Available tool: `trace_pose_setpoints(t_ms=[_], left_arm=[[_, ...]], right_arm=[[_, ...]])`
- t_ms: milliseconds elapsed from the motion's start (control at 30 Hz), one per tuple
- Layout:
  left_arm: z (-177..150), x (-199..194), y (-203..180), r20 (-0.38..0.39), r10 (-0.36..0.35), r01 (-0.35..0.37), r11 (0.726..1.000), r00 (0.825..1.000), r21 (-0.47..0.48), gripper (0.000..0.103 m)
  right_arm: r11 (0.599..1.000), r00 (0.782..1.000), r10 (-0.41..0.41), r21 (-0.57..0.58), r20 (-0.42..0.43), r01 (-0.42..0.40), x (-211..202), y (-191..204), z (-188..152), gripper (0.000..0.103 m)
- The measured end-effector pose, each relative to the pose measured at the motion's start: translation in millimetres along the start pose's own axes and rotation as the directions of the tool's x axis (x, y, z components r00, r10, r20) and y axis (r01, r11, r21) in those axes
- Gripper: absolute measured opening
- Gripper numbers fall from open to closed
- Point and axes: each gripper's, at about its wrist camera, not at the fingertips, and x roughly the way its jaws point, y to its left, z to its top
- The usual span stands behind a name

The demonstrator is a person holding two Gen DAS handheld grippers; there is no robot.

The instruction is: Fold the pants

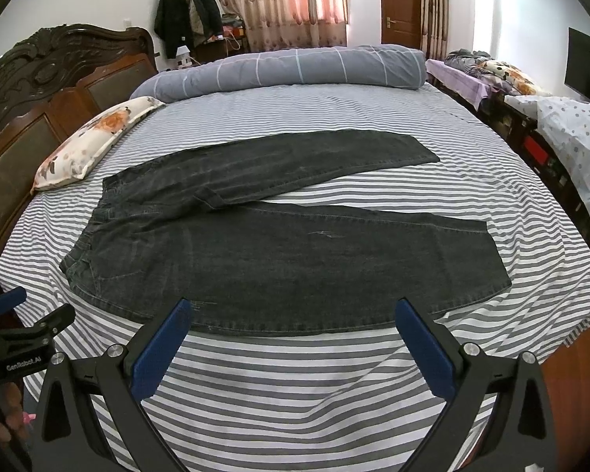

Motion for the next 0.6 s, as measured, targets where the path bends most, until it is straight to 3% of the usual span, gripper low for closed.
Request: trace_pose_setpoints(t_ms=[267, 600], left_arm=[[22, 6, 23, 0.050, 0.014, -0.013, 1.000, 0.999, -0.017, 0.102], [82, 41, 83, 0.105, 0.034, -0.031, 0.999, 0.994, -0.033, 0.102]], right_arm=[[0.999, 1.000, 0.028, 0.023, 0.009, -0.028, 2, -9, 3, 0.102], [0.998, 0.998, 0.056, -0.007, -0.029, -0.056, 26, -12, 32, 0.102]])
